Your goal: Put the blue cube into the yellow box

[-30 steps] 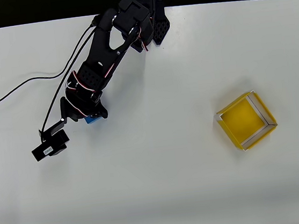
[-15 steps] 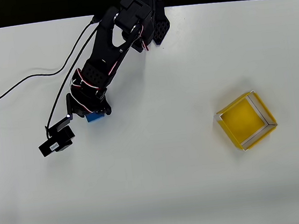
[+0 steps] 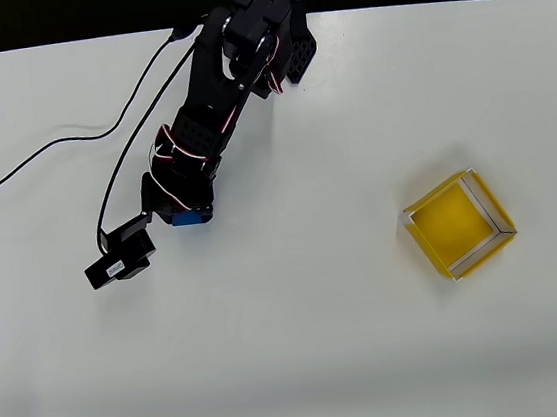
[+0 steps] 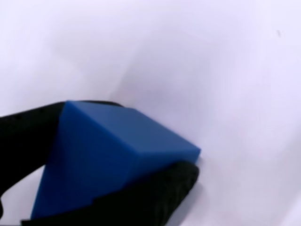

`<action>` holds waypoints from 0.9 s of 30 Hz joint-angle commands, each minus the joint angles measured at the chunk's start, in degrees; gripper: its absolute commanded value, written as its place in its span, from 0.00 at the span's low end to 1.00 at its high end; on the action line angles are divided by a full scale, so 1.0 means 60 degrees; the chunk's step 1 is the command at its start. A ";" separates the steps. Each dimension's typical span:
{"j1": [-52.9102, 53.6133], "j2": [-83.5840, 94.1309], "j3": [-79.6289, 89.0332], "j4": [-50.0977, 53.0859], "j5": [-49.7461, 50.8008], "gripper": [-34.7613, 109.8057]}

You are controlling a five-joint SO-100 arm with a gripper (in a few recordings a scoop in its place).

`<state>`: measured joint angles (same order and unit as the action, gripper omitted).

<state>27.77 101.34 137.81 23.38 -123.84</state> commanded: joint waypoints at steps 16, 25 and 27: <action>-0.5229 0.4717 0.0469 -0.3926 0.2622 0.37; -0.7837 0.4175 -0.0073 -0.6445 0.2959 0.37; -0.8262 0.3765 -0.0381 -0.6914 0.3018 0.37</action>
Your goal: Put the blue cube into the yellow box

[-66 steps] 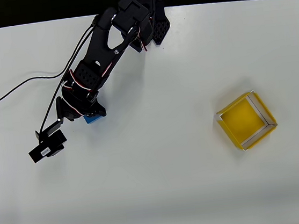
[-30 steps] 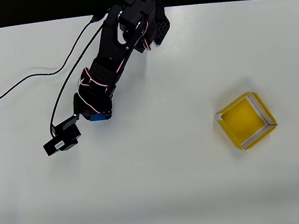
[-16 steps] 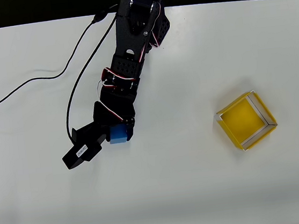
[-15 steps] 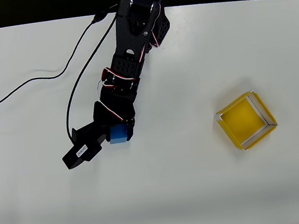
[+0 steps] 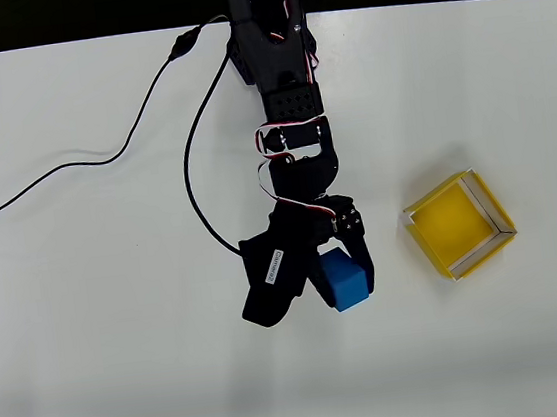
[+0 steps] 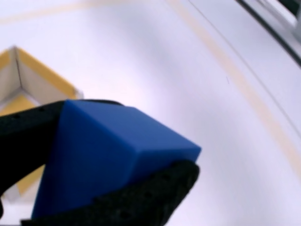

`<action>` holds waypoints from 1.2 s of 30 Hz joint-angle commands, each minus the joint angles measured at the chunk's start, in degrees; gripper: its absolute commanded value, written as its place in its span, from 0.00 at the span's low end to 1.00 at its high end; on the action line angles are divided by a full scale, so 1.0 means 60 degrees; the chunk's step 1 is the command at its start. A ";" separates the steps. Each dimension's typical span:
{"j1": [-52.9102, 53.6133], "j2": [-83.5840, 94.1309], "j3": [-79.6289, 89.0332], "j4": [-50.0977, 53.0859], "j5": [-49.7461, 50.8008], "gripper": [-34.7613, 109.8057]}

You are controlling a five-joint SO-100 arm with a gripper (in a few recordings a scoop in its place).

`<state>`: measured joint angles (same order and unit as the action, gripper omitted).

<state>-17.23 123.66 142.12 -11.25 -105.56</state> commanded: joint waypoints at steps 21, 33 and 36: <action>-0.4175 -0.4600 -0.2871 -0.5347 0.0776 0.37; -0.4819 -0.5757 -0.2988 -0.5757 0.1465 0.37; -0.4893 -0.5903 -0.2959 -0.5713 0.1597 0.37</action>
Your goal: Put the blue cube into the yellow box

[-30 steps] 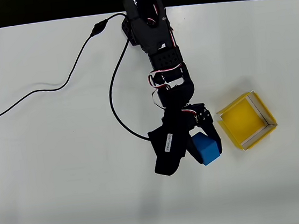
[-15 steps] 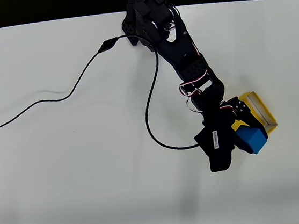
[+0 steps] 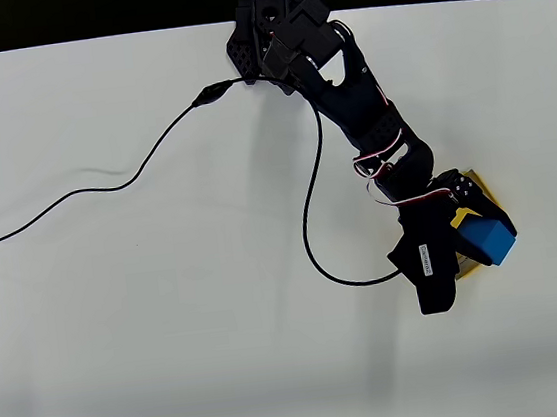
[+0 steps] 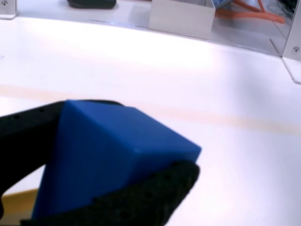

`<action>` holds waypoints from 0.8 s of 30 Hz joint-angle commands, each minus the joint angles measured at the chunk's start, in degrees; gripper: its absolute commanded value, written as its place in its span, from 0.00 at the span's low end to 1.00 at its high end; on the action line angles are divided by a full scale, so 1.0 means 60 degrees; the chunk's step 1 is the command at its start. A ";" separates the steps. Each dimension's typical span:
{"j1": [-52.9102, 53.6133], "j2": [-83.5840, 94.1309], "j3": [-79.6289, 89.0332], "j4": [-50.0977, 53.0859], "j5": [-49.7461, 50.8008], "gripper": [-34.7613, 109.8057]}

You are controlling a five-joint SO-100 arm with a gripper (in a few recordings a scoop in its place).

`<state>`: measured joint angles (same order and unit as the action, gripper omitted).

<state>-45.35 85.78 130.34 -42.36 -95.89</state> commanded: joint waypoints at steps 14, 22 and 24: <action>-0.0293 0.0103 -0.0908 0.0571 0.1040 0.43; -0.0308 0.0352 -0.0850 0.0747 0.0718 0.44; -0.0249 0.0630 -0.0923 0.1011 0.0381 0.43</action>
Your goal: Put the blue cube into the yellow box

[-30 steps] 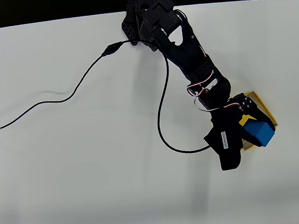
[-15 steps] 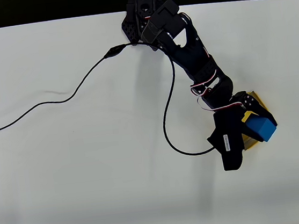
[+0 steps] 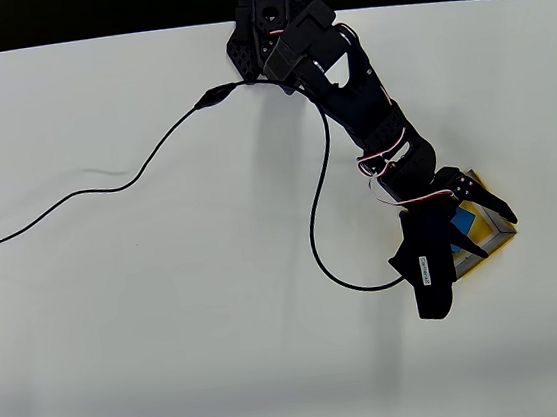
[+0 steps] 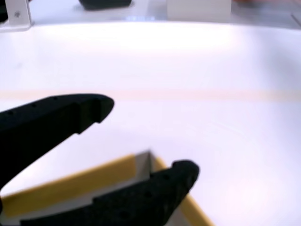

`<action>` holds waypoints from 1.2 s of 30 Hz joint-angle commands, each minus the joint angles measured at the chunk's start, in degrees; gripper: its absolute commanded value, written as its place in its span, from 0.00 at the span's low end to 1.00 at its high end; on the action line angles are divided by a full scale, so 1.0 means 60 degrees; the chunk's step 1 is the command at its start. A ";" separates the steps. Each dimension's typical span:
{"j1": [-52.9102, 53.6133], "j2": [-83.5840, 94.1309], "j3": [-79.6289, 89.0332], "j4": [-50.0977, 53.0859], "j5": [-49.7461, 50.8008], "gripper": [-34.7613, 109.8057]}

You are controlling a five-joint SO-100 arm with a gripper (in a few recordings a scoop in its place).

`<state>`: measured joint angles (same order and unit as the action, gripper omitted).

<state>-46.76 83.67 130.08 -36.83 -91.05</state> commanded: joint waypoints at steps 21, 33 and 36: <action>0.4087 0.6943 0.1567 0.5493 -0.0527 0.26; 0.5566 1.3066 0.5156 1.1045 -0.0117 0.24; 0.5801 1.4106 0.5684 1.2627 -0.0103 0.24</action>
<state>-12.39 160.14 164.00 30.32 -91.32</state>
